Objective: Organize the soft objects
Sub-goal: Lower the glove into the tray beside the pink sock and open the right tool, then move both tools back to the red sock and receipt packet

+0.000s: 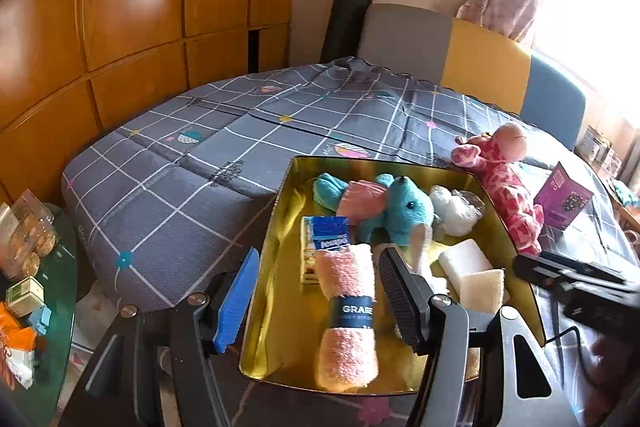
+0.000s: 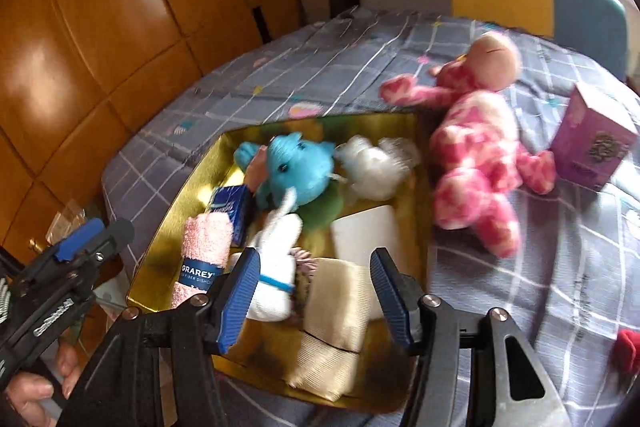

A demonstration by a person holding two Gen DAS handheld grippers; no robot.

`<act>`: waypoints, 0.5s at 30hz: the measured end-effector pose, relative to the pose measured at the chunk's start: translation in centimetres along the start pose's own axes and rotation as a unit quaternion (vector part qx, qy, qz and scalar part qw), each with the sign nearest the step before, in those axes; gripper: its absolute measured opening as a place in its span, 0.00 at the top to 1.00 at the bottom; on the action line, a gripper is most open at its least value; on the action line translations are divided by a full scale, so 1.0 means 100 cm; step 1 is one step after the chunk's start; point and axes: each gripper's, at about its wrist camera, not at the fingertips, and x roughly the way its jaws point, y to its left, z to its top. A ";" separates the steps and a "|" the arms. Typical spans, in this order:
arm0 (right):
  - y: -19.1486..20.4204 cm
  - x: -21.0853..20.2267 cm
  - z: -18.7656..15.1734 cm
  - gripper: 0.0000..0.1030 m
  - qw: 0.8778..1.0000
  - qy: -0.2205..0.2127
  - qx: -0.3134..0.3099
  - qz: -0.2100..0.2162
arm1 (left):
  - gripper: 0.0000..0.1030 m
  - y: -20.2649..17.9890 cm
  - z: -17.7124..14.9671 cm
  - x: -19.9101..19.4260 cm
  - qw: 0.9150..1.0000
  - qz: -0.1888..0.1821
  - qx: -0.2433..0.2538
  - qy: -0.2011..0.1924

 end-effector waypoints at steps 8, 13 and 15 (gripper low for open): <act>-0.043 -0.060 -0.014 0.44 0.998 -0.048 0.024 -0.037 | 0.39 -0.016 -0.001 -0.005 1.000 -0.018 0.020 -0.001; -0.086 -0.100 -0.032 0.44 0.993 -0.068 0.051 -0.082 | 0.39 -0.037 -0.001 -0.008 0.998 -0.038 0.047 -0.002; -0.104 -0.114 -0.040 0.44 0.989 -0.075 0.063 -0.108 | 0.39 -0.048 -0.001 -0.009 0.997 -0.047 0.060 -0.003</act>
